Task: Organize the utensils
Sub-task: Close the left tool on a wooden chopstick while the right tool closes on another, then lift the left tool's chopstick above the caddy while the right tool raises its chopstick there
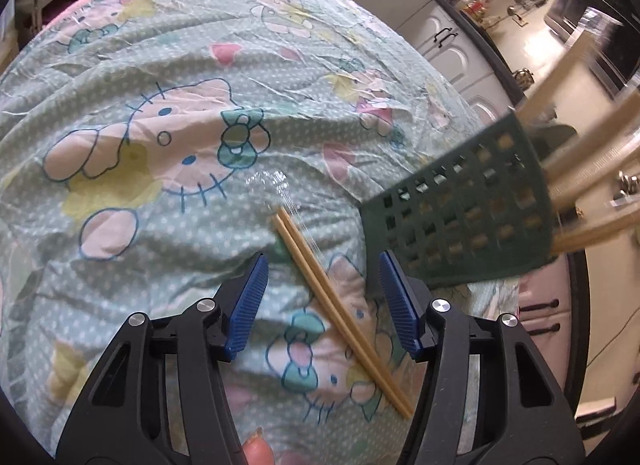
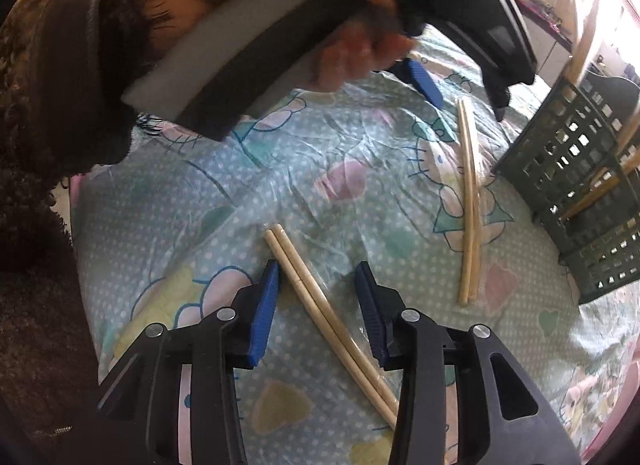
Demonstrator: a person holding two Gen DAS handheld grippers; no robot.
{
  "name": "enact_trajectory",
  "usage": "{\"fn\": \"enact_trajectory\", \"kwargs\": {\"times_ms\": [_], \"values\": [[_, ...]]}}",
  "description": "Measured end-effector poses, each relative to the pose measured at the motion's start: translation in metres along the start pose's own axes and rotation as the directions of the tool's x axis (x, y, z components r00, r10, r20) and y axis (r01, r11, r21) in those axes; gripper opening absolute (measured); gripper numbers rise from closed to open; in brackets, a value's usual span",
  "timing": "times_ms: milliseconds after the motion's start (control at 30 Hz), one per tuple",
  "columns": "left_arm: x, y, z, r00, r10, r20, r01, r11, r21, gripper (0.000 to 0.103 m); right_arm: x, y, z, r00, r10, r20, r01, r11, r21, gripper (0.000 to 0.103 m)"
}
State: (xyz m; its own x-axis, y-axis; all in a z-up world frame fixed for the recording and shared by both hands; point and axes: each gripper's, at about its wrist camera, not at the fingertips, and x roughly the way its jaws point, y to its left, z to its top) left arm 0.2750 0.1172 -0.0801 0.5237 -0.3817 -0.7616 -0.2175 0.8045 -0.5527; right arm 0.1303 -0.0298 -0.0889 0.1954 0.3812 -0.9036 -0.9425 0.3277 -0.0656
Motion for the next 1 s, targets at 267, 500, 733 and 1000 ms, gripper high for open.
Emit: {"fn": "enact_trajectory", "kwargs": {"times_ms": [267, 500, 733, 1000], "values": [[0.011, 0.003, 0.011, 0.999, 0.038, 0.006, -0.038, 0.999, -0.016, 0.035, 0.005, -0.007, 0.016, 0.999, 0.030, -0.035, -0.031, 0.999, -0.035, 0.026], [0.012, 0.015, 0.017, 0.998, 0.056, 0.011, -0.056, 0.998, -0.038, 0.010, 0.005, 0.001, 0.027, 0.999, 0.030, -0.045, -0.032, 0.998, -0.058, 0.017], [0.001, 0.021, 0.013, 0.999, 0.004, 0.046, -0.002, 0.999, -0.042, 0.007, -0.004, -0.002, 0.021, 1.000, 0.018, -0.018, -0.018, 1.000, -0.024, 0.010], [-0.040, 0.000, 0.005, 0.986, -0.009, 0.166, -0.001, 0.998, 0.056, 0.006, -0.024, -0.019, 0.008, 0.999, -0.011, 0.052, 0.008, 0.999, 0.047, 0.010]]}}
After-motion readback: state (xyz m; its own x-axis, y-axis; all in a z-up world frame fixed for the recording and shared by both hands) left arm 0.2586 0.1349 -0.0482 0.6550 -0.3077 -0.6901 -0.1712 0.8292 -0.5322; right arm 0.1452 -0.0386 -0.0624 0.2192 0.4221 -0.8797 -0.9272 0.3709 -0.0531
